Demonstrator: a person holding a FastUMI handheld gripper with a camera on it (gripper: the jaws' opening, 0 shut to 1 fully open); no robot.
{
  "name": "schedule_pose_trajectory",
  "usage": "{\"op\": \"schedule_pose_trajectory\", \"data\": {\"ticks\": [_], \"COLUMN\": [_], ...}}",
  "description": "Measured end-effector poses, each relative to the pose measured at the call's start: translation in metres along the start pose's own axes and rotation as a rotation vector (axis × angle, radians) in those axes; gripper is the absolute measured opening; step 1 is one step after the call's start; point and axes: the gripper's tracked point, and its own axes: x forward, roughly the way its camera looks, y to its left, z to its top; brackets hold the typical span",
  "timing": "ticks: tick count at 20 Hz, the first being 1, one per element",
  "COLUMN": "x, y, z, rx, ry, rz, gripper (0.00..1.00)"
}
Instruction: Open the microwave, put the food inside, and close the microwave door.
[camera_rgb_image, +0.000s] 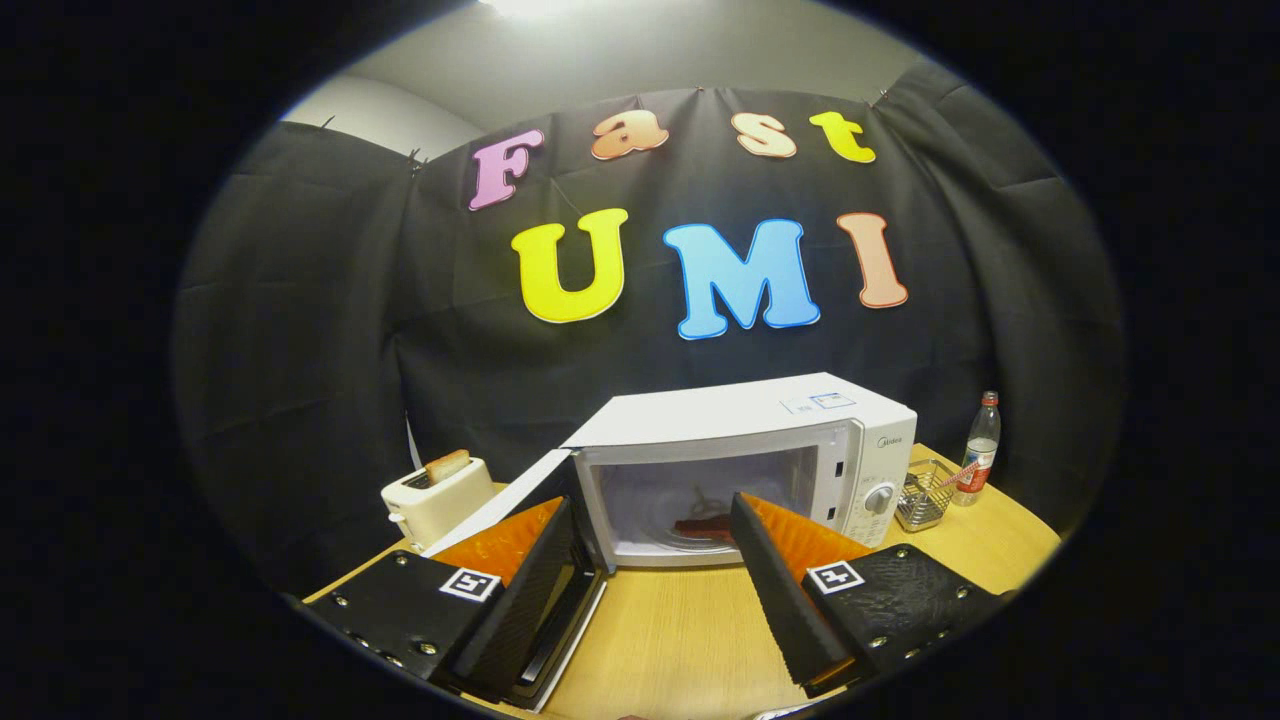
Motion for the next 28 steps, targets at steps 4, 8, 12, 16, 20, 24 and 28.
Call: {"op": "schedule_pose_trajectory", "data": {"ticks": [4,8,12,16,20,24,28], "x": [-0.023,-0.042,-0.060,-0.078,-0.094,-0.106,-0.113], "y": [0.034,0.076,0.115,0.157,0.194,0.223,0.247], "z": [0.003,0.001,-0.006,-0.015,-0.026,-0.046,-0.078], "rx": [0.005,0.006,-0.001,-0.005,-0.005,0.000,-0.023], "ry": [-0.009,-0.006,0.008,0.032,0.036,0.071,0.144], "rz": [0.067,0.154,0.237,0.332,0.422,0.489,0.559], "gripper": [0.96,0.96,0.96,0.96,0.96,0.96,0.96]}}
